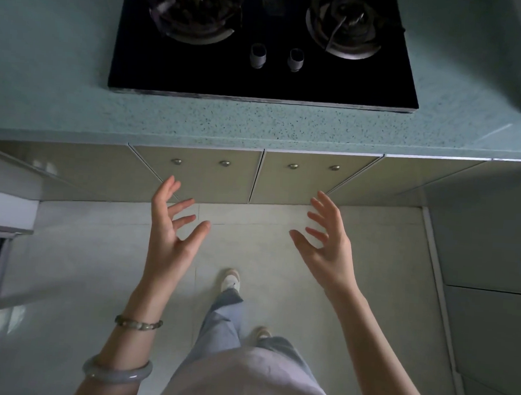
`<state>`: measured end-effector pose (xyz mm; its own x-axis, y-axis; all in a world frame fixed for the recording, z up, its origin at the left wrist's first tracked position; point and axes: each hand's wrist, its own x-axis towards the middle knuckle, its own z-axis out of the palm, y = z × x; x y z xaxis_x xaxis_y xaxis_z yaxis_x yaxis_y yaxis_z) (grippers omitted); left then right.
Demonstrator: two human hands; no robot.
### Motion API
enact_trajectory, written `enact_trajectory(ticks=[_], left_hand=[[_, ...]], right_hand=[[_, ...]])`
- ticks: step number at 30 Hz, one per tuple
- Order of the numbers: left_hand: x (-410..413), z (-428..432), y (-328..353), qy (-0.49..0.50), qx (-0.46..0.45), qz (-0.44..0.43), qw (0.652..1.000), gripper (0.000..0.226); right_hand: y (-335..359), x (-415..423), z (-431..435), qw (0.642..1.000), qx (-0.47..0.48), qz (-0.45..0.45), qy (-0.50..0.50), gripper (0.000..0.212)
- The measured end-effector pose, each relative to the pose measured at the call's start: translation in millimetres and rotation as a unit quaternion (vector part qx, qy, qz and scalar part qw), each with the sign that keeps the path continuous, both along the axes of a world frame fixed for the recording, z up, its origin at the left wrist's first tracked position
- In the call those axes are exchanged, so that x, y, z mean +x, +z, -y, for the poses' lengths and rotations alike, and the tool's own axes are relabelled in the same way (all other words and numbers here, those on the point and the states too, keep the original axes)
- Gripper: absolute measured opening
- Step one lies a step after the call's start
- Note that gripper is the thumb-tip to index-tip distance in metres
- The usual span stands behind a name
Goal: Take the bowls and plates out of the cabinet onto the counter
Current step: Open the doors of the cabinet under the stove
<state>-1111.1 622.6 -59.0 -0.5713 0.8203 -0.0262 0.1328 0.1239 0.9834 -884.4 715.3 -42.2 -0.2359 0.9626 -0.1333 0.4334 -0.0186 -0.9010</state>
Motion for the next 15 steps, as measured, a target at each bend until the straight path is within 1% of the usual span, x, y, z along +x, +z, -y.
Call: enact_trajectory(ticks=[6, 15], left_hand=[[19, 17, -9, 0.013, -0.006, -0.005, 1.000, 0.077], [97, 80, -1, 0.013, 0.017, -0.046, 0.999, 0.079]], right_hand=[[-9, 15, 11, 1.000, -0.010, -0.005, 0.016, 0.075], [-6, 89, 76, 0.998, 0.014, -0.038, 0.045, 0.073]])
